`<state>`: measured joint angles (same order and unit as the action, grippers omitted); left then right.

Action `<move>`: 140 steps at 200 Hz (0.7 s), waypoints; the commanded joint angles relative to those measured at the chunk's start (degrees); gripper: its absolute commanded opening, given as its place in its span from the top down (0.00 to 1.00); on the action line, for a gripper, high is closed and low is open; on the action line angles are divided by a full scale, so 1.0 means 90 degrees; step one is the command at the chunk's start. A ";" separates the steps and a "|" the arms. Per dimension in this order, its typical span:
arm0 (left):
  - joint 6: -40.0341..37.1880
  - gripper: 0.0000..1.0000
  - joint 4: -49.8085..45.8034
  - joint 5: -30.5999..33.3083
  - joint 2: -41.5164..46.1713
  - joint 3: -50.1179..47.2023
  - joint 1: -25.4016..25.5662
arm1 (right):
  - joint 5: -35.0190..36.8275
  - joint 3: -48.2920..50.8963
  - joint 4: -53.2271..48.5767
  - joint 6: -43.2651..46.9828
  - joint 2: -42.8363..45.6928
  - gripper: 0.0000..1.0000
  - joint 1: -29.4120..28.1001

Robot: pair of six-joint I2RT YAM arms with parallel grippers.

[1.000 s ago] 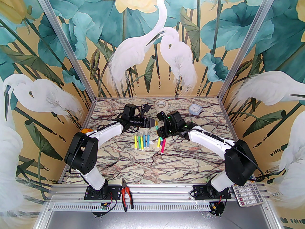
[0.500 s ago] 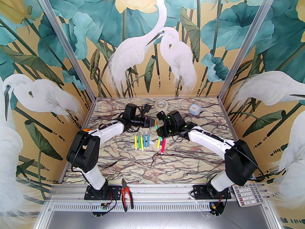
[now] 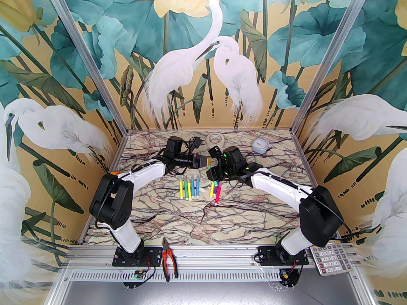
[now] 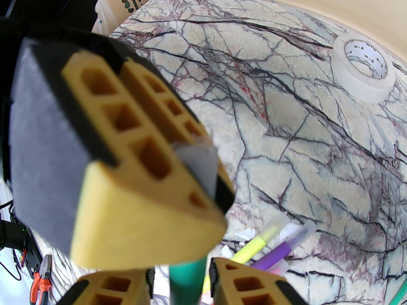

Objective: Open the pen caps

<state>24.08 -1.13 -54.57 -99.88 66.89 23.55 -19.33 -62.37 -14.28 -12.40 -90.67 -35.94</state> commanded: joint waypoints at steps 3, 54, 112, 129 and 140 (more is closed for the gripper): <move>0.0283 0.97 0.0429 -0.0288 -0.0110 0.0070 0.0030 | -0.0010 -0.0170 0.0150 -0.0101 -0.0101 0.67 -0.0030; 0.0639 0.99 0.0885 -0.0337 -0.0241 0.0019 0.0030 | -0.0010 -0.0141 0.0094 -0.0095 -0.0041 0.77 -0.0030; 0.0495 1.00 0.0246 0.0261 -0.0299 0.0233 -0.0089 | 0.0123 0.0044 -0.0184 0.0129 0.0130 0.91 -0.0030; 0.0686 1.00 0.0268 0.0454 -0.0305 0.0217 -0.0230 | 0.0182 0.0155 -0.0298 0.0182 0.0192 0.95 -0.0037; 0.0895 1.00 0.0396 0.0499 -0.0311 0.0163 -0.0352 | 0.0233 0.0250 -0.0362 0.0206 0.0237 0.97 -0.0035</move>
<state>29.32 2.55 -55.29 -101.27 67.55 23.35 -17.76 -62.26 -14.90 -12.16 -90.89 -35.90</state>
